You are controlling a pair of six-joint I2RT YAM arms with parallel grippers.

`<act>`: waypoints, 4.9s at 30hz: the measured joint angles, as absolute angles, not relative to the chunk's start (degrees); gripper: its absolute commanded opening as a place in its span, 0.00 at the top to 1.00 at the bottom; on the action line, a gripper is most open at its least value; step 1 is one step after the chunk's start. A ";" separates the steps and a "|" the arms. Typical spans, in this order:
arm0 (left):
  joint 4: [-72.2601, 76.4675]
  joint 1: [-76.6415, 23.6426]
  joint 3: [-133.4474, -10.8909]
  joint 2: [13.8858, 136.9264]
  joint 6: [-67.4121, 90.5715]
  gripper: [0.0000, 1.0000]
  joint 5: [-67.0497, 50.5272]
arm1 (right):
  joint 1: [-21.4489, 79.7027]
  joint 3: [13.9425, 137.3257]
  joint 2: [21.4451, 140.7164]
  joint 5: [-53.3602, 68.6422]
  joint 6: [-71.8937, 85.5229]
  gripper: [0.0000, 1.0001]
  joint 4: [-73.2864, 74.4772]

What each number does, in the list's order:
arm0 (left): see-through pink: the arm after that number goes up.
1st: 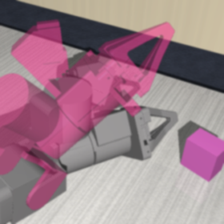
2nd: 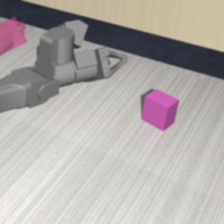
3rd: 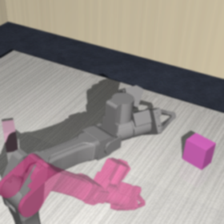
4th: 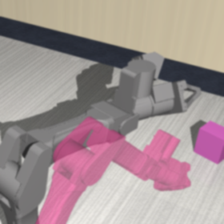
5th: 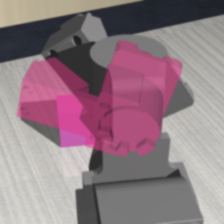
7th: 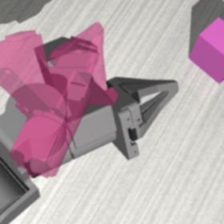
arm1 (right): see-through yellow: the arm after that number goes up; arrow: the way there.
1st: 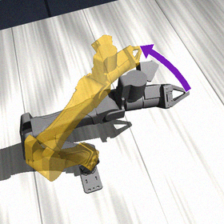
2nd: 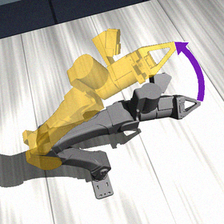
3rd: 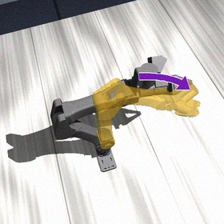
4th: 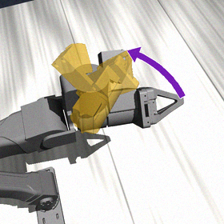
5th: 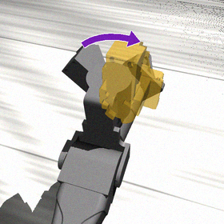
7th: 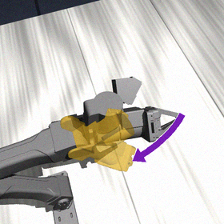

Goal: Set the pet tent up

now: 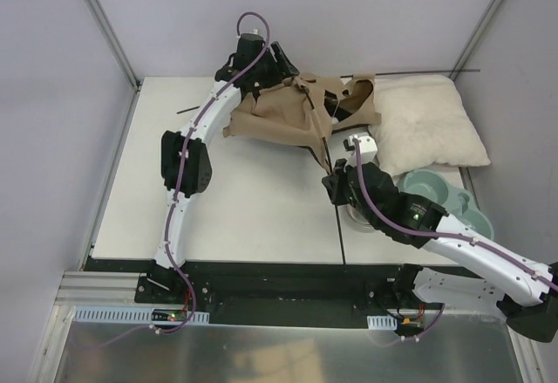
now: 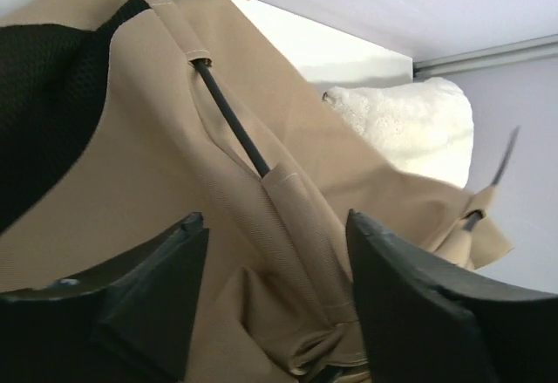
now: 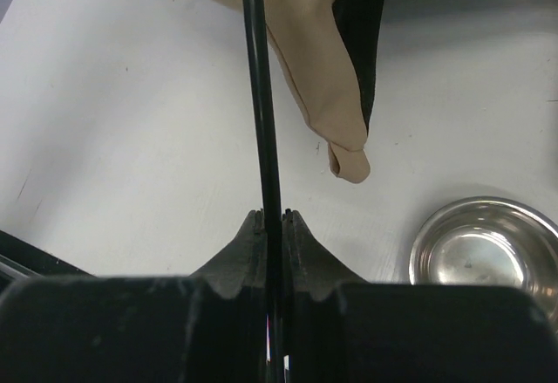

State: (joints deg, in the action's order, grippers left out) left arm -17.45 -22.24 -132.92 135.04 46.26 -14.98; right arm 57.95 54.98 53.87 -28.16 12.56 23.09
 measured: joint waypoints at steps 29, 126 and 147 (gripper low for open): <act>-21.10 -22.00 -124.62 119.85 32.03 0.01 -15.03 | 57.06 46.63 54.65 -27.73 20.16 1.00 17.06; -20.84 -19.51 -104.90 99.66 35.16 0.01 -30.02 | 57.36 62.11 71.94 4.19 18.41 1.00 19.99; -20.18 -12.27 -104.47 88.55 26.46 0.01 -21.93 | 55.96 65.56 72.82 5.06 21.93 1.00 18.26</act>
